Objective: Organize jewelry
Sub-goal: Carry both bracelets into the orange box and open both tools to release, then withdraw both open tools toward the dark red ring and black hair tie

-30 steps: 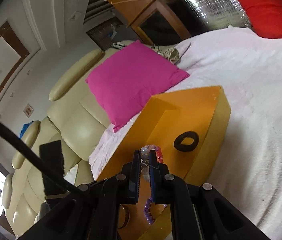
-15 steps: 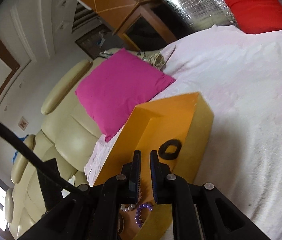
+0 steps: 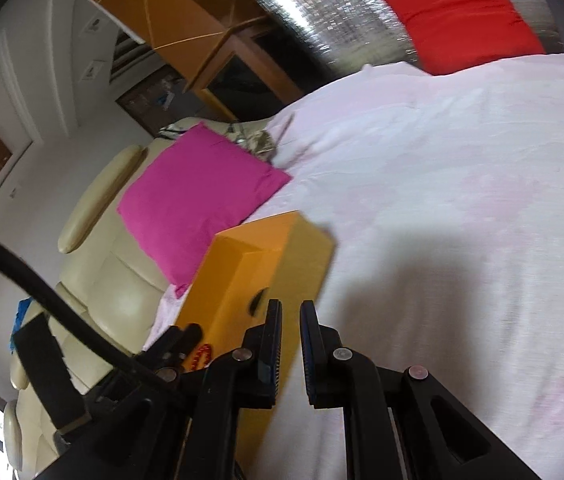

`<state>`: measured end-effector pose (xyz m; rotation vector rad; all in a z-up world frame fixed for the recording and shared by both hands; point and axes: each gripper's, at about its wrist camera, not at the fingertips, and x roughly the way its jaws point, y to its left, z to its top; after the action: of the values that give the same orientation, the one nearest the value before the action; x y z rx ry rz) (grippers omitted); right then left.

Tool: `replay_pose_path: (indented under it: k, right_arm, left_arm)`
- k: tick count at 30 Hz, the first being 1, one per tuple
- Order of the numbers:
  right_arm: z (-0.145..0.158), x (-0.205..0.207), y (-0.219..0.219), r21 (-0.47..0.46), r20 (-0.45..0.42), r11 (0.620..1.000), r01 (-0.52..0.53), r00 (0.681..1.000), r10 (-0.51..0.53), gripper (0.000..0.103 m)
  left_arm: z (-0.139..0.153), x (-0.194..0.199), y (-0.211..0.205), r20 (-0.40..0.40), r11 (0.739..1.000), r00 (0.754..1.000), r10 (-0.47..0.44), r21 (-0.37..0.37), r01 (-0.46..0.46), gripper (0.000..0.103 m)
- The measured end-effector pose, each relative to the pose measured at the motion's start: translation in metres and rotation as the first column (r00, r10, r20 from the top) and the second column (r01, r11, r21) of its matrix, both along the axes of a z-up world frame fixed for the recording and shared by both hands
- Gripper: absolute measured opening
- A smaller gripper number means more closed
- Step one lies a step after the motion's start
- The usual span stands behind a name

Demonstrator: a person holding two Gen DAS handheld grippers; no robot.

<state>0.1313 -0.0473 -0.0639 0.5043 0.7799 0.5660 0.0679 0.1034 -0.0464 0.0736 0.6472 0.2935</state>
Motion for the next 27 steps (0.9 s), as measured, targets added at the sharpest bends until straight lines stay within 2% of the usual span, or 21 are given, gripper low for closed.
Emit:
replay_pose_path:
  k: [2,4,9,13,21,27]
  right_arm:
    - [0.000,-0.002,-0.014,-0.010,-0.010,1.000,0.018,1.000,-0.018,0.012]
    - [-0.001,-0.004,-0.030,-0.018,-0.020,0.999,0.042,0.999,-0.042,0.012]
    - [-0.004,-0.009,-0.065,-0.058,-0.054,0.993,0.103,0.993,-0.107,0.012]
    - [-0.010,-0.011,-0.091,-0.091,-0.117,0.984,0.151,0.980,-0.161,0.019]
    - [-0.010,-0.023,-0.126,-0.153,-0.156,0.962,0.225,0.956,-0.249,0.019]
    - [-0.008,-0.029,-0.133,-0.194,-0.170,0.952,0.238,0.947,-0.272,0.019]
  left_arm:
    - [0.004,-0.002,-0.015,0.021,1.000,1.000,-0.020,0.022,0.019,0.030]
    - [0.006,-0.002,-0.030,0.037,0.998,0.998,-0.044,0.037,0.043,0.038]
    - [0.008,-0.002,-0.064,0.039,0.993,0.993,-0.110,0.053,0.108,0.049]
    - [0.006,-0.001,-0.088,0.028,0.985,0.986,-0.165,0.048,0.163,0.053]
    - [0.002,-0.003,-0.112,0.010,0.976,0.976,-0.216,0.016,0.216,0.055]
    - [-0.001,-0.002,-0.113,-0.003,0.978,0.978,-0.207,0.002,0.207,0.058]
